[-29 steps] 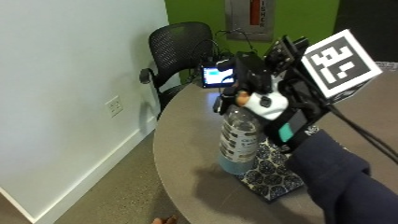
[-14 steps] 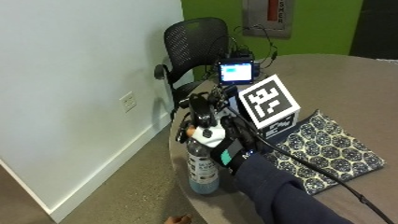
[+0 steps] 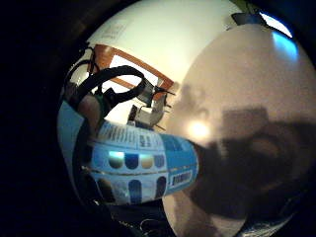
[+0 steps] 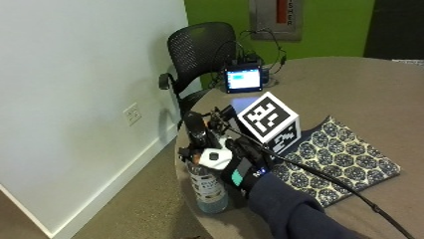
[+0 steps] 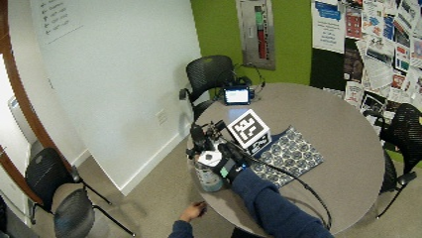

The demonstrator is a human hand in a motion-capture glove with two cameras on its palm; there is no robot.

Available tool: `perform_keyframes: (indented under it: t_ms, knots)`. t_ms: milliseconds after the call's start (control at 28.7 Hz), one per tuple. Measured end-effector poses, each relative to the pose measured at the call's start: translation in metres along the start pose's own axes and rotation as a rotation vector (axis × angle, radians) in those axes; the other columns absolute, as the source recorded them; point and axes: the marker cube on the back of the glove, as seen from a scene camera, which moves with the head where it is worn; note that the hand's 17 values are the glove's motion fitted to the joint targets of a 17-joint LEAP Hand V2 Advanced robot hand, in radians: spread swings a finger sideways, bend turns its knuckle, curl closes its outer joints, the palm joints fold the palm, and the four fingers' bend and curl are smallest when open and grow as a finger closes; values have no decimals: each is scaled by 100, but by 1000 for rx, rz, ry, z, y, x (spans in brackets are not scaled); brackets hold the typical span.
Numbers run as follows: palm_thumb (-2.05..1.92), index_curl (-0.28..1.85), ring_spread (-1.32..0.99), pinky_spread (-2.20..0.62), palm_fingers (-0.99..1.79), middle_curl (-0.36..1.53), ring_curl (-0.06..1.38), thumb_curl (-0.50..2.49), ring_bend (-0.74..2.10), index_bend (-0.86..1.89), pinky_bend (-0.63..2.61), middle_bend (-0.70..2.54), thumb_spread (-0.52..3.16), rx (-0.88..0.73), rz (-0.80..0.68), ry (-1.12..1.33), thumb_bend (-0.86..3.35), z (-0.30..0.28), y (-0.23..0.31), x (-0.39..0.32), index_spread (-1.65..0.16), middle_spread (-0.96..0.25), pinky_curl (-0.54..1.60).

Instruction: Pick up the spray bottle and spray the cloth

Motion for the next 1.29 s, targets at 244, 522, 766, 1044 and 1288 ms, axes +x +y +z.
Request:
perform_keyframes:
  t_ms: [244, 522, 766, 1044, 1288]
  knots:
    - [73, 2, -12, -2, 39, 41, 45, 71, 59, 1, 68, 46, 87, -116, -23, 185, -5, -17, 32, -13, -37, -5, 45]
    - [71, 2, -4, 13, 38, 37, 35, 64, 51, 7, 70, 41, 104, -31, -153, 539, -2, -91, 114, -27, -41, 0, 39]
    - [70, 11, 4, 24, 37, 37, 32, 59, 39, 25, 53, 42, 112, 108, -17, 848, -2, -151, 202, 4, -41, 1, 35]
    - [69, 20, 6, 30, 40, 36, 28, 56, 28, 31, 36, 39, 116, 252, 237, 861, -2, -184, 296, 35, -41, 0, 29]
    - [68, 24, 7, 32, 42, 34, 27, 53, 24, 27, 30, 35, 119, 326, 334, 822, -2, -183, 330, 40, -41, 0, 29]
